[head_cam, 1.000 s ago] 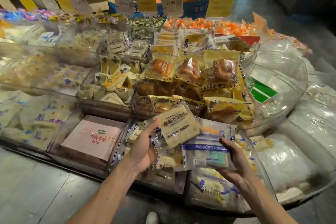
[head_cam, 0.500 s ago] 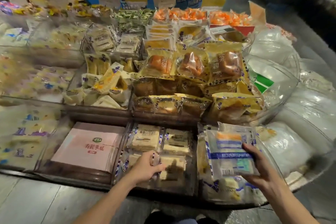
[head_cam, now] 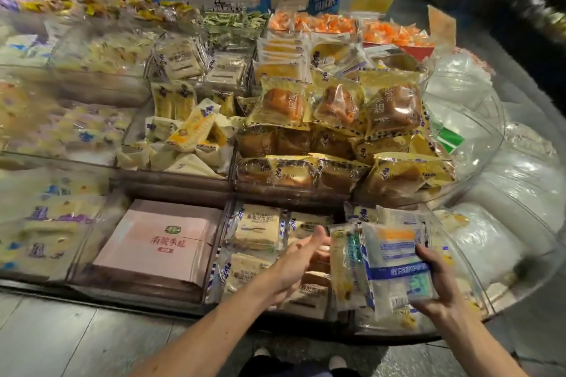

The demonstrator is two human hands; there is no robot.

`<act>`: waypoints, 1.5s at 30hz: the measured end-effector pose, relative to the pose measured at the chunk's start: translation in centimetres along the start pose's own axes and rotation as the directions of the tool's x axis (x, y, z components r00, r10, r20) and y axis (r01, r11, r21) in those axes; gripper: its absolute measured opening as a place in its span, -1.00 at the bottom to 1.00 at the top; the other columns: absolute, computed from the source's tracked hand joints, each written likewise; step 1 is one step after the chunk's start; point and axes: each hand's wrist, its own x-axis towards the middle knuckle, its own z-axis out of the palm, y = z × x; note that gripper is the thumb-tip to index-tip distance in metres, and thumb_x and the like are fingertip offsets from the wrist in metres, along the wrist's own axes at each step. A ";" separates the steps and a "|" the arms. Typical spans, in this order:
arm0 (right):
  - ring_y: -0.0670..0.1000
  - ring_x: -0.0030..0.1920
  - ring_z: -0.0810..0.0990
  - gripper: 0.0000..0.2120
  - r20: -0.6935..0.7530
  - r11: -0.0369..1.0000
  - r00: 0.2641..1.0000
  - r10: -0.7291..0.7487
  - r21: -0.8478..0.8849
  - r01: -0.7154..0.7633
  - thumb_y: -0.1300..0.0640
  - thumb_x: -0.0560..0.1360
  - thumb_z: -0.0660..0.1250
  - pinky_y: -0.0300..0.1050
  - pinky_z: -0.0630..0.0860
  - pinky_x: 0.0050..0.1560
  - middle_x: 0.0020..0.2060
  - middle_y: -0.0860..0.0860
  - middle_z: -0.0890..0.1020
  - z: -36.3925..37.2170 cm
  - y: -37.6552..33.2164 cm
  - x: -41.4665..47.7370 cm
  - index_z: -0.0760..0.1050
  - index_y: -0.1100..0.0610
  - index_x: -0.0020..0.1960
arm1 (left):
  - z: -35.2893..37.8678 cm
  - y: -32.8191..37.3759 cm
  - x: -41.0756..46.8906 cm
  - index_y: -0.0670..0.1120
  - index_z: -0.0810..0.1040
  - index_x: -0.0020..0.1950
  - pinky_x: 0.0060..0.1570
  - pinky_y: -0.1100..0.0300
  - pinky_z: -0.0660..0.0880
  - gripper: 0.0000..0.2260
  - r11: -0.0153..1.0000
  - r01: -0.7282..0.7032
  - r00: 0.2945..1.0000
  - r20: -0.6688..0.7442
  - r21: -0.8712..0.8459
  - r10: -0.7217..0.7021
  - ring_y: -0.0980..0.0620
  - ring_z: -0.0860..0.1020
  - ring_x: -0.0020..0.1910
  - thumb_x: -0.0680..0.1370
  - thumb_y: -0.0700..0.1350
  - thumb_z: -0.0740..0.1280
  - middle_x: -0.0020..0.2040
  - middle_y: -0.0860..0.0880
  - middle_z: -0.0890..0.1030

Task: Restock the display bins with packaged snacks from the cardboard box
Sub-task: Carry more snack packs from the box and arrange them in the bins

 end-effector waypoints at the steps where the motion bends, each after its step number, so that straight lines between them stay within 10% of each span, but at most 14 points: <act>1: 0.14 -0.33 0.72 -0.32 0.033 1.000 0.999 0.010 -0.021 -0.009 0.27 -0.37 0.75 0.17 0.66 -0.36 -0.27 0.19 0.71 0.6 0.4 0.0 0.68 0.23 -0.25 | 0.1 0.3 -0.4 0.04 0.45 0.33 0.51 -0.25 0.13 -0.37 0.993 0.051 0.997 0.064 -0.109 -0.044 -0.12 0.37 0.46 0.43 0.42 0.34 0.41 -0.17 0.49; 4: 0.18 -0.29 0.72 -0.34 0.063 0.997 0.997 0.049 -0.058 -0.045 0.29 -0.32 0.75 0.14 0.66 -0.36 -0.24 0.21 0.71 1.0 1.4 0.4 0.68 0.27 -0.22 | 0.1 0.3 -1.4 -0.10 0.48 0.21 0.39 -0.25 0.35 -0.46 0.960 0.059 0.994 0.104 -0.275 -0.031 -0.16 0.59 0.13 0.36 0.15 0.49 0.02 -0.13 0.68; 8: 0.26 -0.23 0.72 -0.16 -0.007 0.966 0.995 0.098 -0.241 -0.097 0.25 -0.27 0.76 0.22 0.67 -0.27 -0.12 0.31 0.69 1.0 1.3 0.3 0.60 0.34 -0.01 | -1.1 -0.4 -1.2 -0.16 0.31 0.30 0.04 -0.07 0.60 -0.56 0.946 0.061 0.997 -0.014 -0.318 -0.069 -0.07 0.63 -0.09 0.53 -0.11 0.43 0.04 -0.20 0.61; 11: 0.29 -0.20 0.71 -0.24 -0.042 0.956 0.992 0.119 -0.264 -0.126 0.26 -0.23 0.76 0.26 0.67 -0.21 -0.08 0.35 0.67 0.2 1.0 -0.9 0.64 0.38 -0.06 | -2.2 -0.7 -0.9 -0.14 0.26 0.32 -0.06 -0.05 0.59 -0.34 0.961 0.065 0.991 -0.096 -0.269 -0.093 -0.13 0.64 -0.01 0.37 -0.04 0.55 0.15 -0.28 0.57; 17: 0.30 -0.19 0.71 -0.20 -0.099 0.971 0.991 0.091 -0.210 -0.110 0.28 -0.23 0.76 0.32 0.64 -0.17 -0.06 0.35 0.67 -3.7 -1.1 -2.8 0.61 0.36 -0.01 | -0.1 -0.5 1.6 0.02 0.43 0.29 -0.27 0.01 0.62 -0.55 0.967 -0.092 0.981 -0.188 -0.239 0.047 -0.19 0.68 -0.07 0.50 -0.32 0.43 0.16 -0.27 0.59; 30: 0.26 -0.16 0.73 -0.28 -0.103 0.984 0.994 -0.031 -0.180 0.012 0.22 -0.30 0.76 0.26 0.67 -0.20 -0.04 0.32 0.69 -19.3 -21.0 -5.0 0.72 0.32 -0.15 | 20.9 4.2 12.7 -0.10 0.54 -0.17 -0.37 0.38 0.41 -0.70 0.967 -0.192 0.867 -0.432 0.166 0.247 0.10 0.49 -0.33 0.29 -0.26 0.63 -0.26 0.00 0.58; 36: 0.23 -0.15 0.74 -0.47 -0.106 0.990 0.994 -0.020 -0.138 0.006 0.22 -0.04 0.74 0.18 0.66 -0.32 -0.04 0.29 0.71 -23.9 -30.5 -5.9 0.72 0.31 -0.10 | 27.8 7.4 18.0 0.14 0.45 0.02 -0.40 0.06 0.58 -0.68 0.953 -0.243 0.821 -0.484 0.181 0.302 -0.04 0.64 -0.33 0.46 -0.13 0.54 -0.16 -0.10 0.67; 39: 0.18 -0.16 0.74 -0.78 -0.178 0.989 0.982 -0.071 -0.139 0.046 0.16 0.48 0.37 0.13 0.66 -0.35 -0.06 0.25 0.72 -24.4 -34.0 -4.3 0.72 0.28 -0.08 | 29.8 7.9 21.5 0.13 0.48 -0.08 -0.28 -0.12 0.65 -0.78 0.949 -0.233 0.781 -0.541 0.212 0.312 -0.12 0.64 -0.17 0.56 -0.18 0.42 -0.07 -0.07 0.60; 45: 0.20 -0.08 0.73 -0.67 -0.213 0.983 0.974 -0.071 -0.181 0.032 0.15 0.45 0.30 0.13 0.67 -0.25 0.04 0.28 0.69 -23.8 -36.9 -2.3 0.60 0.30 0.14 | 31.8 7.1 28.4 -0.02 0.57 -0.17 -0.07 -0.22 0.63 -0.80 0.985 -0.168 0.815 -0.566 -0.026 0.124 -0.23 0.61 0.01 0.56 -0.30 0.38 -0.08 -0.06 0.54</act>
